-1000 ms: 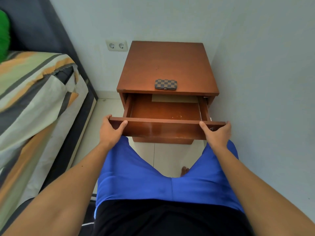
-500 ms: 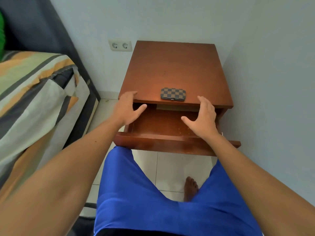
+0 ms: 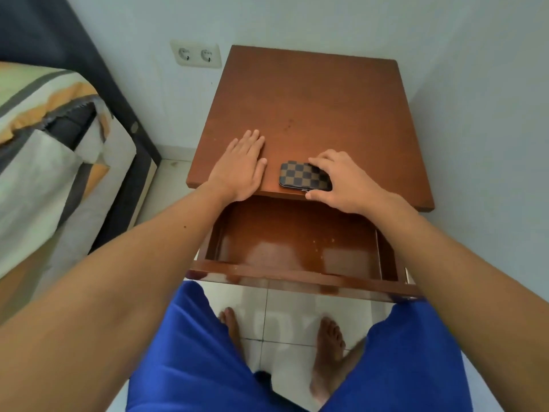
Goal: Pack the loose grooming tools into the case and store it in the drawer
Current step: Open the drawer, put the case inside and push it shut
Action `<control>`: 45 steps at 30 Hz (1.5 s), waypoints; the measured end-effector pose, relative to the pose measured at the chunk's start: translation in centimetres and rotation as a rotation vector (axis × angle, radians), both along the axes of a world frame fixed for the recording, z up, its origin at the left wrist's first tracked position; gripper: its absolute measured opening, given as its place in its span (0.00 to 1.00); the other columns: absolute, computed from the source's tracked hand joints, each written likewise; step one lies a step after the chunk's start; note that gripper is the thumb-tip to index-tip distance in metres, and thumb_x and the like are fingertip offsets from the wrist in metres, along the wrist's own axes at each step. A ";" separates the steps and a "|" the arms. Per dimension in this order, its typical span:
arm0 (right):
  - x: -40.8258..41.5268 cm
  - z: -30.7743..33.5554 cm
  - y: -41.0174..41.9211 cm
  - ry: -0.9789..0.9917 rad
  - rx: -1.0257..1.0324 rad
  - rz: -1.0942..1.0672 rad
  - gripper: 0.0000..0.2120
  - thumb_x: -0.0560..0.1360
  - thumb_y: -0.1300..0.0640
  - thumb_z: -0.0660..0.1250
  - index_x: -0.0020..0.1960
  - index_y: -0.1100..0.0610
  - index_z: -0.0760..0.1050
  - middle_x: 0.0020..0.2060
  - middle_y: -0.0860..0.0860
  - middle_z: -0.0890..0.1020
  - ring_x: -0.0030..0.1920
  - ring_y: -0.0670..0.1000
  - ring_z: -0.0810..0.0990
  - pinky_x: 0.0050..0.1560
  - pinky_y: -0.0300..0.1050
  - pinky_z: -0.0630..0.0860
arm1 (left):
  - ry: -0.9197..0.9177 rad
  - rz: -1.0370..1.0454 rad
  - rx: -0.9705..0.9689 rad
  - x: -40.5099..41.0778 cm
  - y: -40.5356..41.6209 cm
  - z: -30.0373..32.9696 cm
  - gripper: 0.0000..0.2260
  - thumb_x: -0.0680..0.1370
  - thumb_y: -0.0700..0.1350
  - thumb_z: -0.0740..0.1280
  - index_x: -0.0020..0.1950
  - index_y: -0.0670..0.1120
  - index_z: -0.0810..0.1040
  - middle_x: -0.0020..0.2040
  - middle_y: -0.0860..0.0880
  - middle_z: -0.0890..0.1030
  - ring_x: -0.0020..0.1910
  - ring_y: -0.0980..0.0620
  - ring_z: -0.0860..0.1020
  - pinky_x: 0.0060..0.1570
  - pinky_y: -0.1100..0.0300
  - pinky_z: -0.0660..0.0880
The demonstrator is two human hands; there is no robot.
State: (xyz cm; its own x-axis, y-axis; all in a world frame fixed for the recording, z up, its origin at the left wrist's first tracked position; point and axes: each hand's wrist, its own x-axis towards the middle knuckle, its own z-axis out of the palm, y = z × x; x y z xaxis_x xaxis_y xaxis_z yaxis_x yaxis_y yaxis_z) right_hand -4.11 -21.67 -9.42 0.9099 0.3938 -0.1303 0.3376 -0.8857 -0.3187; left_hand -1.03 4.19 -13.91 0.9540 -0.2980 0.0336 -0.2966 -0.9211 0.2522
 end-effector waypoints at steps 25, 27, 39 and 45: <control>-5.0 -11.5 1.0 0.259 -0.119 0.069 0.39 0.67 0.40 0.81 0.72 0.53 0.70 0.65 0.52 0.73 0.67 0.55 0.72 0.66 0.54 0.75 | -0.017 0.009 0.091 -0.5 -0.1 -0.2 0.28 0.88 0.55 0.43 0.86 0.45 0.52 0.86 0.46 0.52 0.85 0.49 0.48 0.83 0.51 0.45; -4.9 -11.7 1.3 0.227 -0.146 0.087 0.40 0.67 0.39 0.80 0.73 0.52 0.70 0.66 0.52 0.73 0.68 0.55 0.71 0.67 0.55 0.75 | -0.016 0.011 0.090 -0.5 0.0 -0.2 0.28 0.88 0.56 0.44 0.86 0.45 0.52 0.86 0.47 0.52 0.85 0.49 0.48 0.83 0.52 0.45; -12.5 -4.9 -1.5 0.143 0.226 0.067 0.46 0.70 0.24 0.68 0.79 0.49 0.65 0.71 0.44 0.71 0.71 0.45 0.70 0.71 0.44 0.70 | -0.016 0.017 0.085 -0.5 -0.1 -0.2 0.28 0.88 0.57 0.44 0.86 0.46 0.53 0.86 0.47 0.52 0.85 0.49 0.49 0.82 0.52 0.44; -13.2 -5.6 -1.2 -0.198 0.018 0.172 0.56 0.70 0.20 0.63 0.83 0.58 0.58 0.83 0.54 0.59 0.84 0.54 0.54 0.84 0.54 0.54 | -0.015 0.017 0.088 -0.6 -0.1 -0.2 0.28 0.88 0.56 0.44 0.86 0.45 0.52 0.86 0.47 0.52 0.85 0.49 0.49 0.83 0.52 0.44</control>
State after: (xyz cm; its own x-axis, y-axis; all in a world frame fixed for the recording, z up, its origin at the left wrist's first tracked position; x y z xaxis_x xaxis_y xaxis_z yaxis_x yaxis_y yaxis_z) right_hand -17.28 -22.86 -15.00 0.8365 0.5455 0.0518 0.5400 -0.8047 -0.2466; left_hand -1.67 4.08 -14.08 0.9584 -0.2844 0.0224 -0.2841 -0.9443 0.1660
